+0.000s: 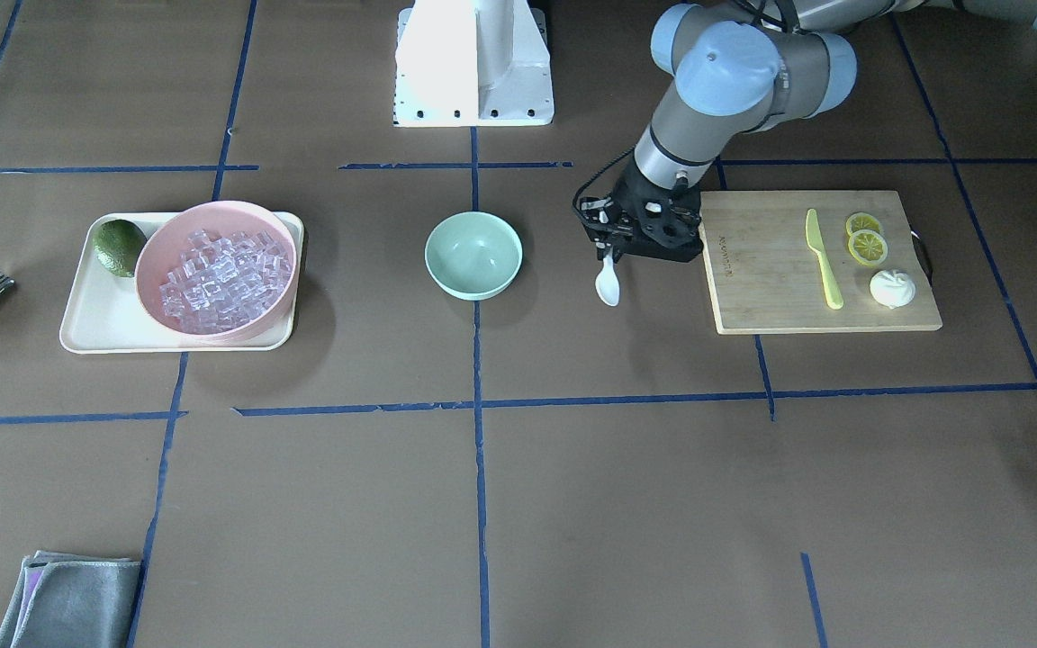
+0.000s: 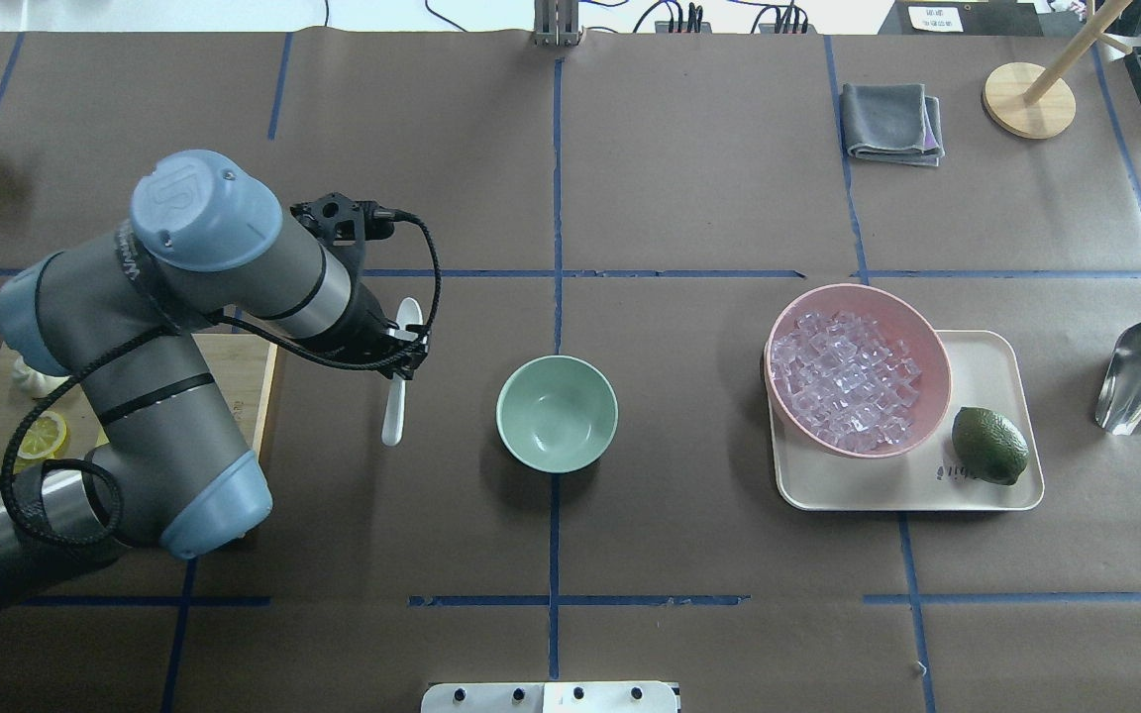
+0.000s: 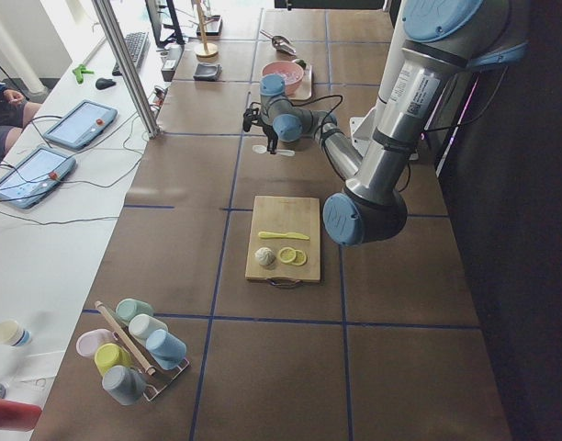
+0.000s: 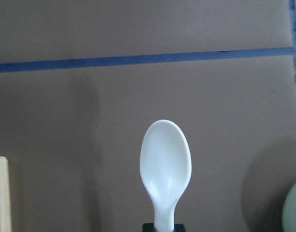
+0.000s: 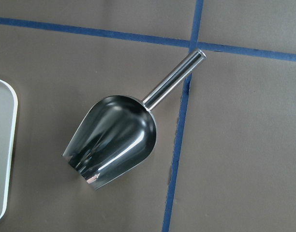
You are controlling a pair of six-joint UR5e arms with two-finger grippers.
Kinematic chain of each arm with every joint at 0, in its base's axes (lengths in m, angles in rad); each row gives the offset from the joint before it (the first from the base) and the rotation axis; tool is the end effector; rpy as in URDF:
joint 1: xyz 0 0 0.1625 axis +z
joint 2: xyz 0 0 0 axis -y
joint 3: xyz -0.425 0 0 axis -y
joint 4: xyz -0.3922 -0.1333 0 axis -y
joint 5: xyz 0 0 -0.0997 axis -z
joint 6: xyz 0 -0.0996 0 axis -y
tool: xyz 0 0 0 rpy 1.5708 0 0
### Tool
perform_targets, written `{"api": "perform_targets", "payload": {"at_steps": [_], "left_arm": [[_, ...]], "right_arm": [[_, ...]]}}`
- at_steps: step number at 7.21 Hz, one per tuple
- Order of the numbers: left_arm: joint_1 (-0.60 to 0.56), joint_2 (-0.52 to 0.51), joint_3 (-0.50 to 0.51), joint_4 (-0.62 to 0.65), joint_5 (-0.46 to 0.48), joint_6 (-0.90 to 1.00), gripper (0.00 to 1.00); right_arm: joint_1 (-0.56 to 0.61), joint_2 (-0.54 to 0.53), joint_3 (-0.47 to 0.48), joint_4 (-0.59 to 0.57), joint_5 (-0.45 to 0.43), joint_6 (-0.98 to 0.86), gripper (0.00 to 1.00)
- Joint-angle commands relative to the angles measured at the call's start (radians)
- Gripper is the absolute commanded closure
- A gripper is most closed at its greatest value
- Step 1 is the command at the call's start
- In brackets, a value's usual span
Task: Put spoon and ice into bowl
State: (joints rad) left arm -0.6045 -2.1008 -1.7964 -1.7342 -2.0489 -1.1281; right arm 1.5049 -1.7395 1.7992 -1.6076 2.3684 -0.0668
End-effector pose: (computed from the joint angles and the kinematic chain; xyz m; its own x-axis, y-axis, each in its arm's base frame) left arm 0.4695 -0.4307 0.2346 0.5382 0.0905 -0.8379 -0.0298 0.9956 0.0884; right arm 0.0341 -0.4246 0.6253 0.6899 -0.1288 0.7124 0.1121 0.9912 0.0706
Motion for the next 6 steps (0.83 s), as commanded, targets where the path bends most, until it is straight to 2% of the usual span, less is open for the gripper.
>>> {"api": "perform_targets", "payload": {"at_steps": [1, 3, 4, 5, 6], "left_arm": [[0.142, -0.088, 0.021, 0.004, 0.121, -0.027, 0.93], [0.170, -0.178, 0.090, 0.002, 0.144, -0.030, 0.92], [0.169, -0.194, 0.118, 0.001, 0.144, -0.029, 0.85], [0.169, -0.192, 0.118, 0.001, 0.142, -0.030, 0.54], [0.169, -0.192, 0.117, -0.002, 0.142, -0.029, 0.33]], "right_arm": [[0.000, 0.000, -0.003, 0.000, 0.000, -0.001, 0.00], [0.000, 0.000, -0.004, -0.002, 0.000, -0.001, 0.00], [0.000, -0.002, -0.004, -0.002, 0.000, -0.001, 0.00], [0.000, -0.002, -0.006, -0.002, 0.002, -0.001, 0.00], [0.000, -0.002, -0.006, -0.002, 0.000, -0.001, 0.00]]}}
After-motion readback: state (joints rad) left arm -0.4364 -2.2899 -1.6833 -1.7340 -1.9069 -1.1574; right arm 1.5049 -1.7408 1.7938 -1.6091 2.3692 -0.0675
